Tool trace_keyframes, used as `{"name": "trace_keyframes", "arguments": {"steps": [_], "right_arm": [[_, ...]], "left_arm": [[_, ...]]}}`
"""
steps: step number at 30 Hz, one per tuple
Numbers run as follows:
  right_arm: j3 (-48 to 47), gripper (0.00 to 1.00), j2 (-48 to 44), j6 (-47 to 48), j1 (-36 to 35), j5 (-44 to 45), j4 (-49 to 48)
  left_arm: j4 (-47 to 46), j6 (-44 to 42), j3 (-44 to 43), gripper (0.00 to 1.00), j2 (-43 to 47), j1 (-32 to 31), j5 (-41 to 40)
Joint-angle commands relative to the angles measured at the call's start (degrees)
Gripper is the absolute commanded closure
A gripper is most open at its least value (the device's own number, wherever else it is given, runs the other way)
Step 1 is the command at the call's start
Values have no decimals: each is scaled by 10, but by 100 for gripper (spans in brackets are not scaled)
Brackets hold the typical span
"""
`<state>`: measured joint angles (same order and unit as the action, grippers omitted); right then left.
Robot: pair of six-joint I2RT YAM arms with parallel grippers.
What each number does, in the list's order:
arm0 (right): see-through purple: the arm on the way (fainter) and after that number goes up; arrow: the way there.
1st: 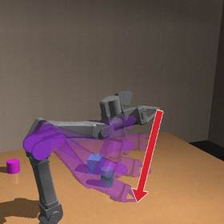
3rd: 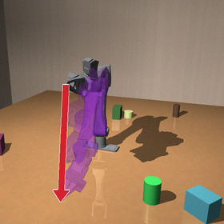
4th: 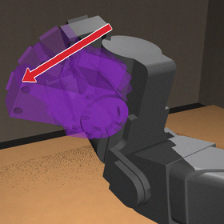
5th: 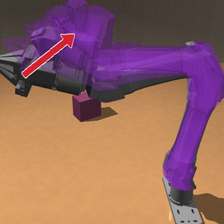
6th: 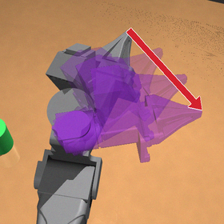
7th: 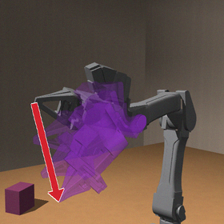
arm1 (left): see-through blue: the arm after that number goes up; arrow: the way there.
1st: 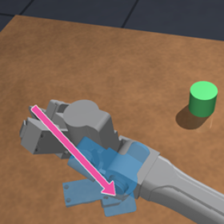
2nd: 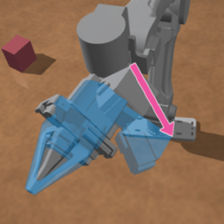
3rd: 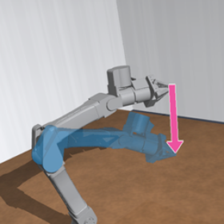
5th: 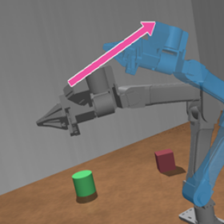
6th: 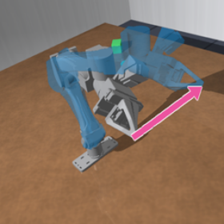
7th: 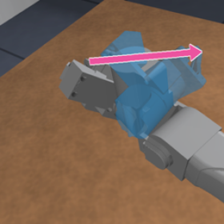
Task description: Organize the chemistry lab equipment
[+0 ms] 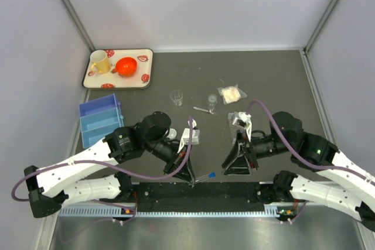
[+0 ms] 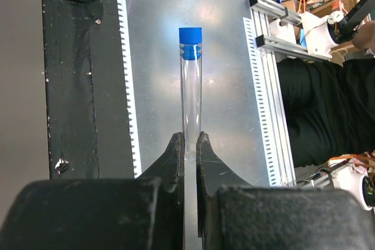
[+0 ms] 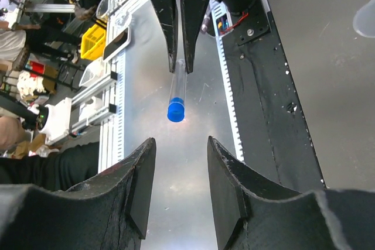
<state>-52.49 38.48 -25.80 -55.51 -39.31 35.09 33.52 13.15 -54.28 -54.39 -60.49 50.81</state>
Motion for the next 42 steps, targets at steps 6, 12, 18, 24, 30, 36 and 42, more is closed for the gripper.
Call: {"name": "trace_keyframes", "arguments": {"steps": [6,12,18,24,30,36,42], "right_arm": [[2,59,24,-14,-43,14,-69],[11,60,30,-21,-59,23,-90],[21,60,38,-29,-75,28,-109],[19,60,53,-30,-94,36,-122],[18,60,64,-30,-110,46,-129],[18,65,68,-29,-122,55,-132],[18,80,67,-31,-124,57,-132]], "left_arm": [[-27,-9,-4,100,3,-4,23],[-27,-10,-9,100,-1,-5,22],[-27,-11,-13,100,-4,-5,20],[-27,-11,-18,100,-6,-6,17],[-27,-10,-19,100,-5,-6,15],[-27,-9,-19,100,-5,-5,10],[-27,-8,-19,100,-4,-6,3]]}}
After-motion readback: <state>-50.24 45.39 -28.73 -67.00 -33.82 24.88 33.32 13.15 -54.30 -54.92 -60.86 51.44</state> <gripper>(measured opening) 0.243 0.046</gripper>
